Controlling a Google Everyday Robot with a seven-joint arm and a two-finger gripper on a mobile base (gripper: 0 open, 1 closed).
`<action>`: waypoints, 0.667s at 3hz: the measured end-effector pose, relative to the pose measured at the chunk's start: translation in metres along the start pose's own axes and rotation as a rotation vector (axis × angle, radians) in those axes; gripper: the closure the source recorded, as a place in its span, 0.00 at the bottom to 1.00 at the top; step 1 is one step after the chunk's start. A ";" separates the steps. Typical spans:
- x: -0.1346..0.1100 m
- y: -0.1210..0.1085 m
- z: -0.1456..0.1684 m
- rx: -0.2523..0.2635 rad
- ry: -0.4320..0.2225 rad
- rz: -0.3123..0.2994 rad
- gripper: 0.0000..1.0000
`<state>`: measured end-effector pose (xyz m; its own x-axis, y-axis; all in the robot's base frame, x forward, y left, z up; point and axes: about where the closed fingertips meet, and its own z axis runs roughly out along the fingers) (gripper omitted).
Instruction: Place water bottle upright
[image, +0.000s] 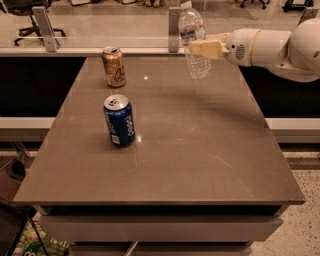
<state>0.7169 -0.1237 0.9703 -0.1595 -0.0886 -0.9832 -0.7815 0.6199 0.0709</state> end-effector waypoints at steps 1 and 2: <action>0.008 -0.001 0.013 -0.009 -0.047 0.008 1.00; 0.025 -0.007 0.025 -0.002 -0.065 0.029 1.00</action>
Offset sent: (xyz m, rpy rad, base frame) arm 0.0276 0.0112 -0.0518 0.0970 -0.0100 -0.0327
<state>0.7337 -0.1104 0.9412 -0.1430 -0.0197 -0.9895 -0.7785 0.6196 0.1002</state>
